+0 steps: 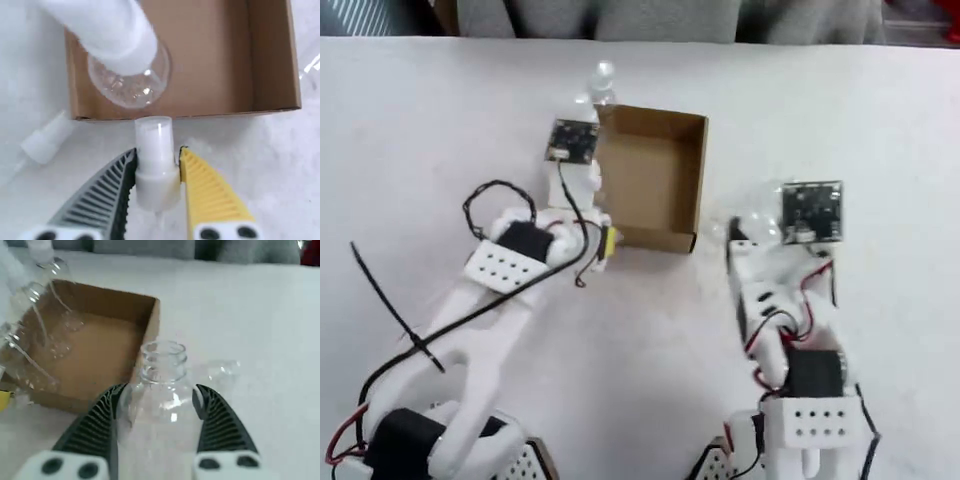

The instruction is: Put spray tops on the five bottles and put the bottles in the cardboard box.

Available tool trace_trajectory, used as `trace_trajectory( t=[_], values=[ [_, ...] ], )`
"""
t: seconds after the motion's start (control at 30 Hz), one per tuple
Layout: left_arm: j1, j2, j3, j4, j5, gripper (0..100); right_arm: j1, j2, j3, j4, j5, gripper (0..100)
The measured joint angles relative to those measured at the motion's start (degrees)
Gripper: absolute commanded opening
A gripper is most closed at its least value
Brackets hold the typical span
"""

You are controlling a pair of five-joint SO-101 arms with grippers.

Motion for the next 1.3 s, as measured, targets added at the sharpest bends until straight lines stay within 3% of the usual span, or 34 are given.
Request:
trace_trajectory(
  t=[0.33,0.53,0.73,1.03,1.2,1.3],
  values=[
    [-6.8,-10.9,0.0,0.0,0.0,6,-11.0,4.2,21.3,-55.0,0.0,1.6],
    [-6.6,-22.1,0.0,-2.8,0.0,6,-14.5,3.0,29.5,-67.6,0.0,1.6],
    [-6.6,-28.8,0.0,-15.6,0.0,6,-21.1,-4.3,33.9,-68.1,-0.1,1.6],
    [-3.7,-29.9,-1.2,-44.7,0.0,6,-25.1,-19.4,34.0,-48.8,-7.3,1.6],
    [2.1,-27.4,-10.0,-46.0,0.0,6,-27.8,-28.4,34.0,-37.1,-8.3,1.6],
    [5.0,-24.4,-17.5,-42.4,0.0,6,-28.0,-29.8,34.0,-33.7,-8.4,1.6]
  ],
)
